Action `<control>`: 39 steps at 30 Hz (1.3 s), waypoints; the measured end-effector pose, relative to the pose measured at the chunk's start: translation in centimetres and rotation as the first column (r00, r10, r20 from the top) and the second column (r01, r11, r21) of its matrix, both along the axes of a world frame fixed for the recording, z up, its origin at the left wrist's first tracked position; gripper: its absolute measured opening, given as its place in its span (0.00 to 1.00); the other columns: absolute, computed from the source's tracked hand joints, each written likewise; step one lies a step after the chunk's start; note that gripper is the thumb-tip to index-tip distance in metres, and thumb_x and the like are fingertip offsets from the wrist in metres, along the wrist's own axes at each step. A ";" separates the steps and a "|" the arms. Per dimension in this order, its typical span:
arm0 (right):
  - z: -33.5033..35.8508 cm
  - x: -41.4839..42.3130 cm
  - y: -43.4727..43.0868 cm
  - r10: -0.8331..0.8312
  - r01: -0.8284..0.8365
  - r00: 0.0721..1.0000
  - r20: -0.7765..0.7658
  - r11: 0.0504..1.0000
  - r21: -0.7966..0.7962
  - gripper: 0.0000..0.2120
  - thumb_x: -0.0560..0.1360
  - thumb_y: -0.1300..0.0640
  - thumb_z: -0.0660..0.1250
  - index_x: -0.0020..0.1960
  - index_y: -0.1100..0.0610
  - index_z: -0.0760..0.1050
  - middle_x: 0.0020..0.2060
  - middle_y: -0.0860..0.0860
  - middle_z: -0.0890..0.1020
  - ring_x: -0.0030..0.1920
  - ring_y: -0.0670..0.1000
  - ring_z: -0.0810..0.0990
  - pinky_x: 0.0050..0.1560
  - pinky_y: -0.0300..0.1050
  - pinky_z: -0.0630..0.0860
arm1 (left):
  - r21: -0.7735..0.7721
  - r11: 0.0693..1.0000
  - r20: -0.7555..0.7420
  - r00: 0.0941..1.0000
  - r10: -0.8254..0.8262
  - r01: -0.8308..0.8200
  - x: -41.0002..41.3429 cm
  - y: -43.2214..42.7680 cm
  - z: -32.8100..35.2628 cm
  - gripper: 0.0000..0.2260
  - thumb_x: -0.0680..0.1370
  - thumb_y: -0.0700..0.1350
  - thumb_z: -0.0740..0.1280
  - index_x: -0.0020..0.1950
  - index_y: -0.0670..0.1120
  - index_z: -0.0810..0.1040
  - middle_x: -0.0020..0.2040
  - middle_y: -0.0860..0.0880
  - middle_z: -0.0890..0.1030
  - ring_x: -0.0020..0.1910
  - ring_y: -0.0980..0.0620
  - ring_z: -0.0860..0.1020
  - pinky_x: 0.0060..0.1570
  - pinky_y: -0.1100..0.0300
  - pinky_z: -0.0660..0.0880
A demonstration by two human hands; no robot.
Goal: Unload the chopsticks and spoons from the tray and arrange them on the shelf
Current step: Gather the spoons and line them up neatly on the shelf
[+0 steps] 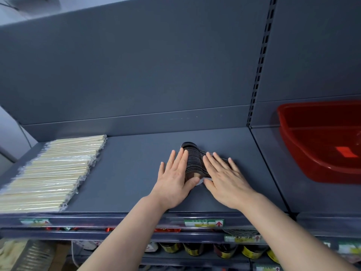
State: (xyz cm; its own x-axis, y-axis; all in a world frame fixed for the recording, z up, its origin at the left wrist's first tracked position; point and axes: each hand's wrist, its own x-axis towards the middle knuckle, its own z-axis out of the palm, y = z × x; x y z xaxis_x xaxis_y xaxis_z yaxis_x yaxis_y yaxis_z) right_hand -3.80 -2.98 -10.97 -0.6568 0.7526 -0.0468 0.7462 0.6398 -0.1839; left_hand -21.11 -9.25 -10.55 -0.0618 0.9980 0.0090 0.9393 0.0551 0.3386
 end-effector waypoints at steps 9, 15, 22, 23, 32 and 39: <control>0.3 0.4 -0.5 0.026 -0.025 1.000 0.017 0.999 -0.026 0.30 0.83 0.46 0.44 0.78 0.53 0.35 0.77 0.48 0.37 0.75 0.45 0.33 0.74 0.52 0.35 | -0.058 0.998 -0.047 0.999 -0.019 0.016 -0.1 -0.7 0.3 0.35 0.80 0.63 0.51 0.77 0.53 0.35 0.76 0.59 0.34 0.75 0.56 0.31 0.75 0.45 0.36; 0.5 0.8 -0.8 0.046 -0.044 0.999 0.023 0.997 -0.058 0.30 0.82 0.45 0.45 0.78 0.53 0.35 0.76 0.47 0.36 0.75 0.45 0.32 0.75 0.53 0.34 | -0.094 0.995 -0.088 0.995 -0.042 0.034 0.0 -1.2 0.7 0.39 0.74 0.71 0.43 0.77 0.53 0.34 0.76 0.59 0.33 0.73 0.57 0.29 0.74 0.43 0.35; 0.5 0.9 -1.1 0.053 -0.051 0.998 0.028 0.996 -0.072 0.30 0.82 0.44 0.44 0.78 0.53 0.35 0.76 0.47 0.36 0.75 0.45 0.32 0.75 0.53 0.33 | -0.102 0.994 -0.109 0.993 -0.044 0.033 0.3 -2.0 0.9 0.40 0.71 0.72 0.41 0.76 0.53 0.32 0.74 0.60 0.31 0.74 0.56 0.29 0.74 0.43 0.34; 0.5 1.0 -1.2 0.053 -0.051 0.998 0.029 0.996 -0.076 0.30 0.82 0.43 0.44 0.78 0.52 0.35 0.76 0.47 0.36 0.75 0.45 0.32 0.75 0.53 0.34 | -0.102 0.994 -0.117 0.992 -0.044 0.032 0.3 -2.1 0.8 0.40 0.71 0.72 0.41 0.76 0.53 0.32 0.74 0.60 0.31 0.74 0.56 0.29 0.74 0.43 0.34; 0.5 1.4 -1.9 0.064 -0.061 0.998 0.023 0.992 -0.108 0.30 0.82 0.43 0.43 0.78 0.52 0.35 0.76 0.46 0.35 0.75 0.45 0.32 0.75 0.52 0.34 | -0.112 0.993 -0.124 0.991 -0.043 0.029 0.7 -2.9 0.9 0.40 0.72 0.71 0.41 0.77 0.52 0.33 0.75 0.59 0.32 0.74 0.55 0.29 0.74 0.42 0.34; 0.6 1.9 -2.8 0.067 -0.065 0.998 0.017 0.993 -0.099 0.29 0.83 0.45 0.44 0.78 0.53 0.35 0.76 0.47 0.36 0.75 0.45 0.32 0.74 0.51 0.34 | -0.112 0.993 -0.140 0.989 -0.041 0.025 1.2 -3.9 0.9 0.40 0.71 0.71 0.39 0.76 0.52 0.32 0.76 0.59 0.32 0.73 0.56 0.28 0.73 0.43 0.33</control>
State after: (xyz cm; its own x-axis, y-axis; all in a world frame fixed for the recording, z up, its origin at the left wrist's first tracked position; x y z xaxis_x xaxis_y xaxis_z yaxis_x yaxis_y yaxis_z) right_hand -1.94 -5.78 -10.40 -0.7030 0.6989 -0.1318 0.7072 0.6673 -0.2335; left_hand -19.96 -13.13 -9.65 -0.0348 0.9949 -0.0943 0.9792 0.0528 0.1958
